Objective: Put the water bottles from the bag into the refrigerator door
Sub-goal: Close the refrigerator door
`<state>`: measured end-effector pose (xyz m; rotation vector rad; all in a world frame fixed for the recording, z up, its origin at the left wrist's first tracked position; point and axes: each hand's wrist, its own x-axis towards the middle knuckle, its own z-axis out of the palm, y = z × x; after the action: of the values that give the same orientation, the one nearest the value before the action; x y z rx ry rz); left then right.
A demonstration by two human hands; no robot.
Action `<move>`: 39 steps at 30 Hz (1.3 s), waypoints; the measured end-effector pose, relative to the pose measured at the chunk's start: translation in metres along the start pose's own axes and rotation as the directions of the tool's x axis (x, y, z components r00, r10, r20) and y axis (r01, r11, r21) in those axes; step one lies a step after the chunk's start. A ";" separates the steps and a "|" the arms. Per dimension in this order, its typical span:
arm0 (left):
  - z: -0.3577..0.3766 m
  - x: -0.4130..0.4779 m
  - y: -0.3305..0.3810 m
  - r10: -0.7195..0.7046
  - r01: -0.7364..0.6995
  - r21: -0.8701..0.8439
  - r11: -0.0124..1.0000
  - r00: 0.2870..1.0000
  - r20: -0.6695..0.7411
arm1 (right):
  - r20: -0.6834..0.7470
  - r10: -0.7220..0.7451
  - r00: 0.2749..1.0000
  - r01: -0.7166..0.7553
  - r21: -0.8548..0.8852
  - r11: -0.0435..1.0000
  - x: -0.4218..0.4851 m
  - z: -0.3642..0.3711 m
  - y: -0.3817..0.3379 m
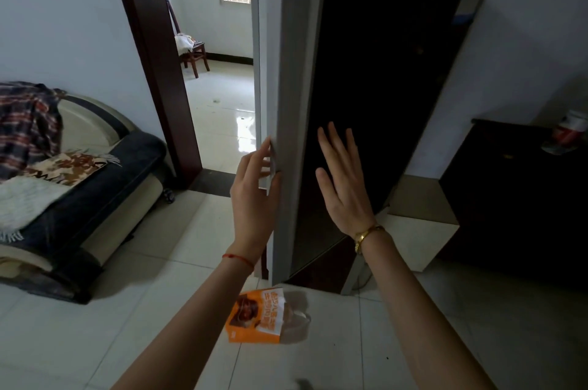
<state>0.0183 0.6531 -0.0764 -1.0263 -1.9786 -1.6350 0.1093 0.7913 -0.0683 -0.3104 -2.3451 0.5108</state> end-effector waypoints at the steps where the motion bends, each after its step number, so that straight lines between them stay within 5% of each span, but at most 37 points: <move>1: 0.000 0.005 -0.005 -0.002 0.002 0.003 1.000 1.000 -0.008 | 0.003 -0.003 1.000 0.003 -0.019 1.000 0.007 0.005 0.001; 22: 0.026 0.139 -0.140 -0.022 0.007 0.085 0.996 0.984 0.176 | 0.022 -0.067 0.998 0.070 -0.283 0.957 0.157 0.128 0.043; 39: 0.058 0.230 -0.219 -0.027 0.019 0.028 0.999 0.955 0.294 | -0.073 0.019 0.997 -0.049 -0.435 0.899 0.246 0.189 0.077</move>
<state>-0.2847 0.7633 -0.0823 -1.3067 -2.1989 -1.5373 -0.1919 0.8961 -0.0840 -0.5670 -2.3722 -0.0223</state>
